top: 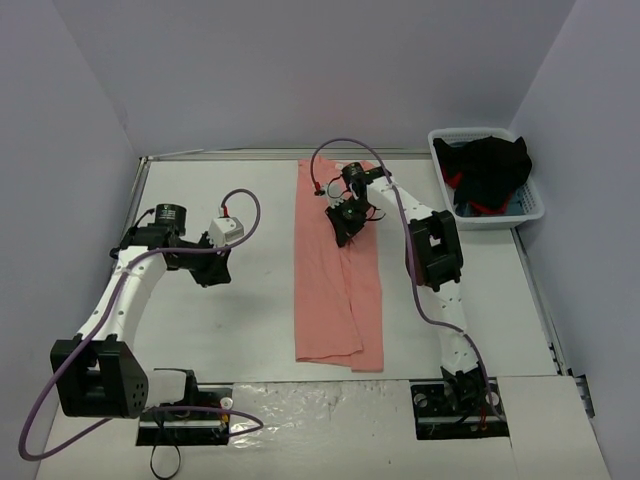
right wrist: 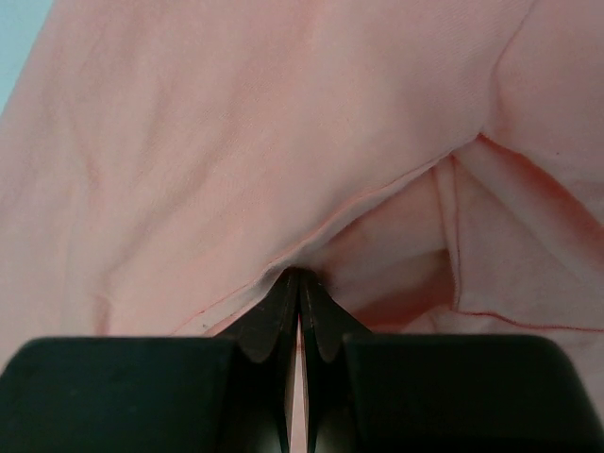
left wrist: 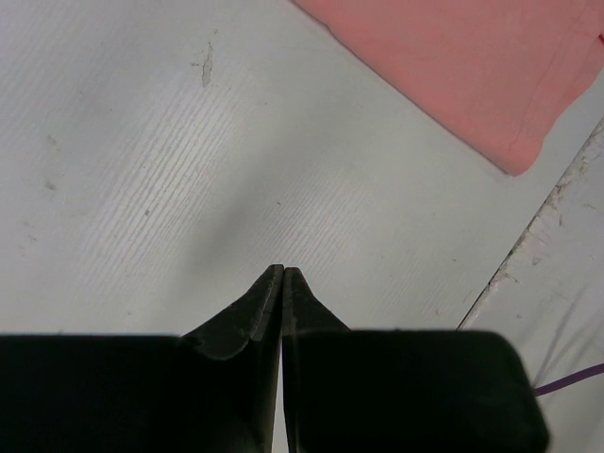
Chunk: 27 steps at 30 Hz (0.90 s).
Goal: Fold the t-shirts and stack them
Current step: Rotate the tshirt 90 degrees
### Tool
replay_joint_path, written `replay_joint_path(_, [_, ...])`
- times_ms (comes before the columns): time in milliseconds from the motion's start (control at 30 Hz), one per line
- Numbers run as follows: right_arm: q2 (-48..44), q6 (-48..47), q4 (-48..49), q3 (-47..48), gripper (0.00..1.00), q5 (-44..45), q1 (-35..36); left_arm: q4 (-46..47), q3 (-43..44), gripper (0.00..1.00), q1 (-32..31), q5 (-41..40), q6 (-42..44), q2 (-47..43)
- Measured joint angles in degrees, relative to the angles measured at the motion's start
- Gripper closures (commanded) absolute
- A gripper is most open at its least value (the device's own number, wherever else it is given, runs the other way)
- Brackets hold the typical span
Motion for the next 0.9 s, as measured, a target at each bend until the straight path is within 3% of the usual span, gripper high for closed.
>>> replay_joint_path(267, [0.92,-0.2,-0.83,1.55,1.0,0.7,-0.2,1.16,0.0,0.98,0.0,-0.04,-0.35,1.4])
replay_joint_path(767, [13.57,0.0,-2.01,25.64,1.0,8.24,-0.22,3.54,-0.07,0.98,0.66,-1.07,-2.08,3.06])
replay_joint_path(900, [14.78,-0.26,1.27,27.32,1.0,10.71,-0.28,4.37,-0.76,0.98,0.83,-1.64,-2.32,3.3])
